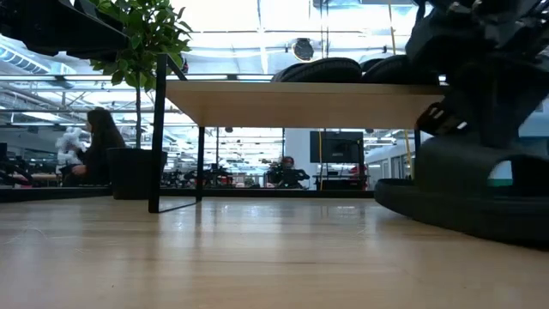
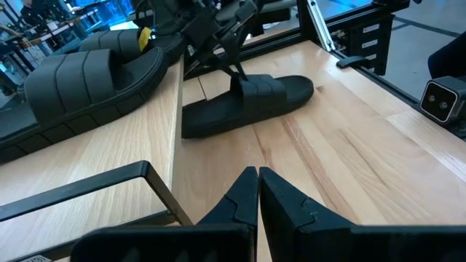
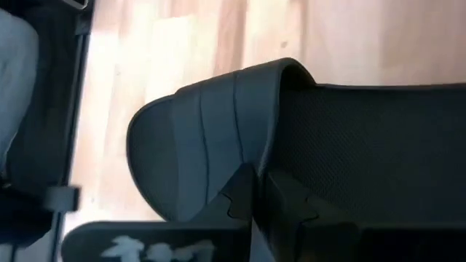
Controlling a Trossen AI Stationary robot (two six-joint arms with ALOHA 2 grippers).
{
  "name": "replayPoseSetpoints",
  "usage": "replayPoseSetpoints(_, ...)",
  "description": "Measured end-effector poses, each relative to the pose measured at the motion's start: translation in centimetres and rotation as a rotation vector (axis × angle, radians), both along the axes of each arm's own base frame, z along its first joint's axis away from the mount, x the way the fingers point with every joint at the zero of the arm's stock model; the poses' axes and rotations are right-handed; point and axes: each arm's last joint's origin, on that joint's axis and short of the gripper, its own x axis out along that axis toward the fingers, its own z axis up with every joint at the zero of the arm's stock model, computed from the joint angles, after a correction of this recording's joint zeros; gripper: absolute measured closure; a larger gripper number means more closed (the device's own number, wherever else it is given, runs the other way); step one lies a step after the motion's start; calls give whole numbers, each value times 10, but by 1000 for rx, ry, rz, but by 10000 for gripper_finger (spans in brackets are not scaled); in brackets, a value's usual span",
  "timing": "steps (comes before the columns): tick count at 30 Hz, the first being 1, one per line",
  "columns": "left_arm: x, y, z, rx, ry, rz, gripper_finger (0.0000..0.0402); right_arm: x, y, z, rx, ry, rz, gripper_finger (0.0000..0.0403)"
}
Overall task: Pick and place slides into the shelf
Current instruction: Put the black slide under the shelf
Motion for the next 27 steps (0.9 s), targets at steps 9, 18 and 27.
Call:
replayPoseSetpoints(9, 0, 0, 0, 2, 0, -1, 385, 2, -5, 0, -60, -35, 3, 382)
replayPoseSetpoints(18, 0, 0, 0, -2, 0, -1, 385, 1, 6, 2, -30, -64, 59, 303)
replayPoseSetpoints(27, 0, 0, 0, -7, 1, 1, 385, -3, 10, 4, -68, -79, 47, 200)
